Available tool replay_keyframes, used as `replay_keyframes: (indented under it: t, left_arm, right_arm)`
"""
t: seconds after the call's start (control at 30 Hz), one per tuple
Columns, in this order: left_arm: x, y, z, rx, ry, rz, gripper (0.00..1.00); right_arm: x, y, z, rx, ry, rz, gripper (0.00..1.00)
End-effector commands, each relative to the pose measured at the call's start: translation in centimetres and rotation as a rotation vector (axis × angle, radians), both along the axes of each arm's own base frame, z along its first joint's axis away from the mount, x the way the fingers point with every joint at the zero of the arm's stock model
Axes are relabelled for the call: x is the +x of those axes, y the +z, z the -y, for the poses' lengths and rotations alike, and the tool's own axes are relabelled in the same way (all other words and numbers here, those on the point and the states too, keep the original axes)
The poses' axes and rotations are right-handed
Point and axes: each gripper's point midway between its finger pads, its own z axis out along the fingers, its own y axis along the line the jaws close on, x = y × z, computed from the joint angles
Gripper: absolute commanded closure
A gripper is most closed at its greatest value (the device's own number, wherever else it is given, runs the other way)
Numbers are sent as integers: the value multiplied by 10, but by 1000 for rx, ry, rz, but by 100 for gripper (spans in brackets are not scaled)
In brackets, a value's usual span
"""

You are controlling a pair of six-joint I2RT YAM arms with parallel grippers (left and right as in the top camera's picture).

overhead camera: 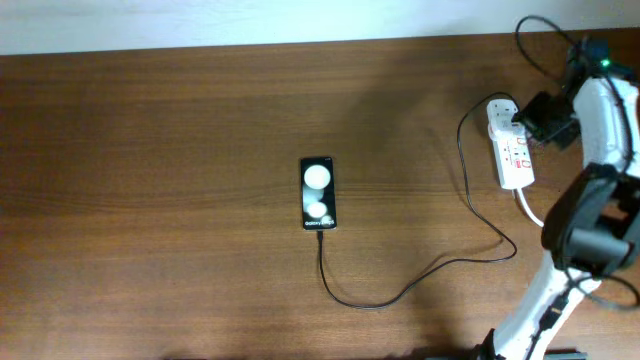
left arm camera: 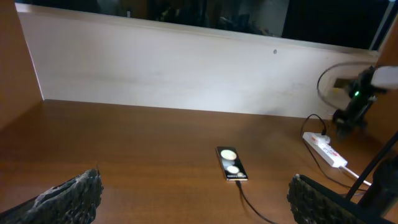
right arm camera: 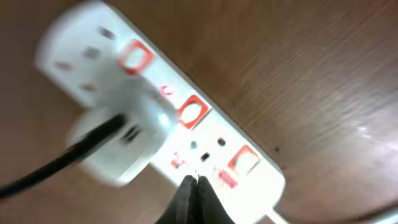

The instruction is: Plug charger to phone and switch on socket

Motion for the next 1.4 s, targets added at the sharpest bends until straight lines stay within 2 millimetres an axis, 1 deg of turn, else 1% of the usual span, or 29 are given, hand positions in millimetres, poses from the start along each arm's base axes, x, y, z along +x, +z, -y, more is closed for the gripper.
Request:
replay_keyframes:
  t: [0.0,0.03,0.07,0.1,0.13,0.17,0.23,0.27,0.3,0.33,0.37,0.4,0.47,0.5,0.6,0.63,0.73,0.8,0.83,0.87,0.97,1.0,1.07,1.13,1.2,1.23,1.27,1.3,1.37]
  left_arm:
    - [-3,-1,-2,11,9,15,1]
    - [-3,-1,-2,12,10,16,1]
    - [-3,-1,-1,11,21,16,1]
    - [-3,-1,1,12,48,15,1]
    - [-3,-1,3,12,67,15,1]
    - [-3,-1,4,12,77,15,1]
    - [-3,-1,4,12,77,15,1]
    - [-3,-1,4,12,77,15,1]
    - [-3,-1,4,12,77,15,1]
    - [-3,-1,4,12,77,15,1]
    - [-3,-1,4,12,77,15,1]
    - [-3,-1,4,12,77,15,1]
    - [-3,-1,4,12,77,15,1]
    - [-3,-1,4,12,77,15,1]
    - [-3,-1,4,12,77,15,1]
    - [-3,-1,4,12,77,15,1]
    - [-3,-1,4,12,77,15,1]
    - [-3,-1,3,12,80,17,1]
    - [-2,-1,-2,12,108,17,1]
    - [-2,-1,-5,12,125,17,1]
    - [3,-2,-6,13,135,5,1]
    - [10,0,-6,13,133,2,1]
    - [19,3,-6,13,133,6,1]
    - [35,5,-6,14,132,-5,1]
    - [54,5,-5,14,128,-16,1]
    - [67,3,-5,15,128,-30,1]
    - [75,1,-5,15,128,-39,1]
    - [92,-6,-6,17,128,-68,1]
    - [117,-16,-6,19,128,-99,1]
  right_arm:
    - [-1,80,-8,-47,15,171,96]
    - [-2,109,-17,-49,32,239,96]
    - [-6,144,-32,-66,62,318,96]
    - [-9,171,-48,-82,94,381,96]
    - [-12,191,-63,-91,125,430,96]
    - [-17,221,-86,-104,174,510,96]
    - [-22,269,-121,-108,254,667,96]
    - [-25,306,-148,-102,319,799,96]
    - [-26,328,-164,-102,354,881,96]
    - [-28,353,-186,-98,401,976,96]
    - [-29,368,-202,-93,438,1034,96]
    - [-33,383,-224,-110,521,1095,96]
    - [-42,388,-247,-130,620,1115,96]
    - [-47,386,-254,-131,636,1102,96]
    - [-63,388,-264,-115,665,1097,96]
    - [-73,391,-268,-108,678,1102,96]
    - [-94,405,-263,-110,675,1132,96]
    - [-115,418,-257,-115,670,1170,96]
    - [-124,423,-255,-122,672,1187,96]
    - [-135,426,-252,-129,673,1205,96]
    - [-151,428,-248,-135,667,1248,96]
    - [-161,427,-245,-145,666,1282,96]
    - [-168,426,-244,-149,661,1315,95]
    - [-181,427,-240,-157,651,1374,95]
    - [-197,431,-236,-164,642,1427,95]
    - [-205,434,-234,-167,637,1451,95]
    - [-211,437,-233,-170,634,1469,95]
    - [-221,442,-230,-173,630,1492,95]
    - [-230,447,-228,-176,626,1514,95]
